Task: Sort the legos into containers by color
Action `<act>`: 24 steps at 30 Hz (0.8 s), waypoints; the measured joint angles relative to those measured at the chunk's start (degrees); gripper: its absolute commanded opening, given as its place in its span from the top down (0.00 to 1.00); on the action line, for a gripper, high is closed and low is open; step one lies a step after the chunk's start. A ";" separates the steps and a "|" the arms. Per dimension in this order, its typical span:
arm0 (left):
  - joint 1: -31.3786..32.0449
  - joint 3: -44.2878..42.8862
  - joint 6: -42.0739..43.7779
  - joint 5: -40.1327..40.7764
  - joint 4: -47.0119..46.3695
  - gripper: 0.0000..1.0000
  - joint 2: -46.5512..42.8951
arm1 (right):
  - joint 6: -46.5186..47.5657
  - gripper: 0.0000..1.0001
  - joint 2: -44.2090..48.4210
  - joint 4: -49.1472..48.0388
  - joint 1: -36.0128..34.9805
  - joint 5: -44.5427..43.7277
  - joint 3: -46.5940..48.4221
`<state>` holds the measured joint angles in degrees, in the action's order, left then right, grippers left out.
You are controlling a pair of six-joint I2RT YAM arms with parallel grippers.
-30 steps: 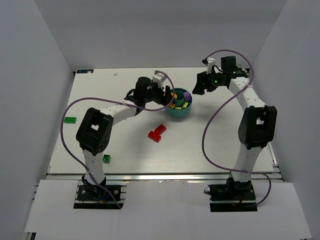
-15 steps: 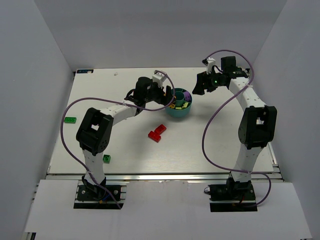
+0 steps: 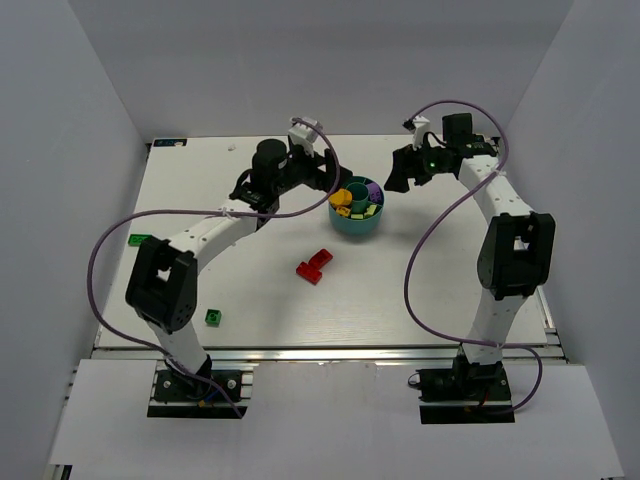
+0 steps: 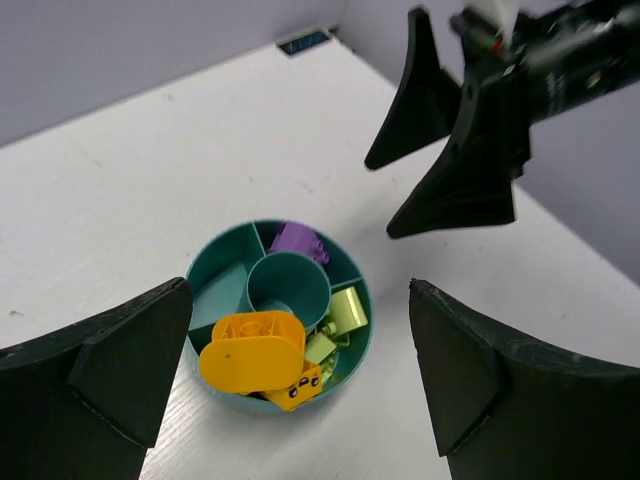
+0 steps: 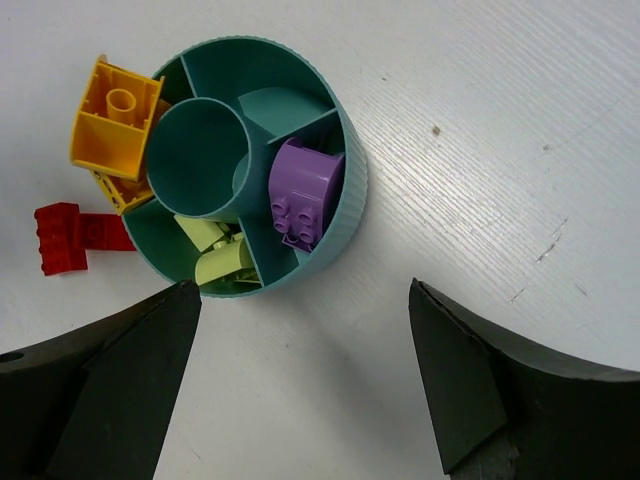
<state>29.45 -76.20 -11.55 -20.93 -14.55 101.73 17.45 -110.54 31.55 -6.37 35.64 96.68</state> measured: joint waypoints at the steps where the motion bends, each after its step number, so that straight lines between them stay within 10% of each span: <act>1: 0.00 0.28 -0.42 0.46 -0.28 0.02 -1.38 | 0.81 0.10 0.20 0.04 0.00 0.44 0.00; 14: -11.23 16.65 -21.18 14.03 10.36 0.08 -24.04 | 35.89 0.16 16.61 0.26 -1.77 22.60 -11.56; 19: -14.21 24.90 -28.61 19.87 18.43 0.85 -35.41 | 60.06 0.52 14.36 16.13 -10.14 22.21 -7.65; 21: -14.25 26.88 -31.08 22.29 21.88 0.92 -40.02 | 67.47 0.60 12.55 21.18 -13.62 20.72 -6.58; 24: -14.40 28.83 -34.07 26.29 27.02 0.89 -46.56 | 73.94 0.45 10.10 25.83 -18.58 17.05 -5.84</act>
<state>15.05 -47.37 -45.63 5.37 12.47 55.18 91.39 -100.44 57.39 -24.95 52.69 90.85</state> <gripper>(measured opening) 0.093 0.469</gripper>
